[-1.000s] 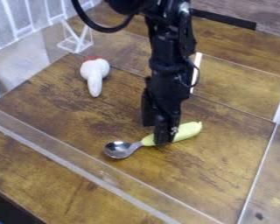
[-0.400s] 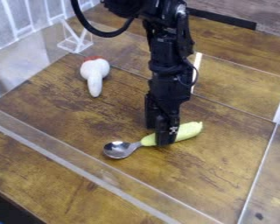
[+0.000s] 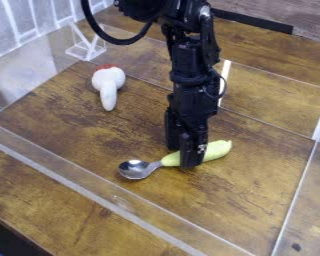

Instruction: Move the green spoon to the left side of the table

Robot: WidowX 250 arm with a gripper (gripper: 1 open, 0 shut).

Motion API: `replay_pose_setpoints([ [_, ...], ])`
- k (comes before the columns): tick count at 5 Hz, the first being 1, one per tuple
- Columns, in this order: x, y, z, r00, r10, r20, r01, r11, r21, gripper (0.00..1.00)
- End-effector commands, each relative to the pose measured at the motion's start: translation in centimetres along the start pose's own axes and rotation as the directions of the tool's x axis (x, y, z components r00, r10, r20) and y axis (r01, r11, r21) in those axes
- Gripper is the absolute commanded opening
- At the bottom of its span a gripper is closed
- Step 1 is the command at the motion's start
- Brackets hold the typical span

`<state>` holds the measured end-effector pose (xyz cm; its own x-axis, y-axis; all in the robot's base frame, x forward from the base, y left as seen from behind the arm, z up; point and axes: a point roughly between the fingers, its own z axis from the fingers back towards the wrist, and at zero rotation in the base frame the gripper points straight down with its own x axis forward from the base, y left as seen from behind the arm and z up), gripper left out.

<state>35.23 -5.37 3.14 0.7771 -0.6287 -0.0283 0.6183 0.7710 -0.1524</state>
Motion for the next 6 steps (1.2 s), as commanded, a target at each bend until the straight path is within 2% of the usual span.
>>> replay_pose_setpoints([
  [1,0.12,1.31,1.75,0.999,-0.037,0.039,0.037,0.999,0.012,1.00],
  [2,-0.20,1.79,1.79,0.996,-0.086,0.030,0.086,0.996,-0.006,1.00],
  [3,-0.39,1.79,1.75,0.995,-0.096,0.029,0.096,0.995,-0.019,0.00],
  [4,-0.43,1.88,1.69,0.993,-0.111,0.030,0.112,0.993,-0.028,1.00],
  [5,-0.11,2.06,1.57,0.994,-0.099,0.036,0.100,0.994,-0.035,0.00],
  [6,0.12,2.22,1.74,0.996,-0.078,0.044,0.079,0.996,-0.040,0.00],
])
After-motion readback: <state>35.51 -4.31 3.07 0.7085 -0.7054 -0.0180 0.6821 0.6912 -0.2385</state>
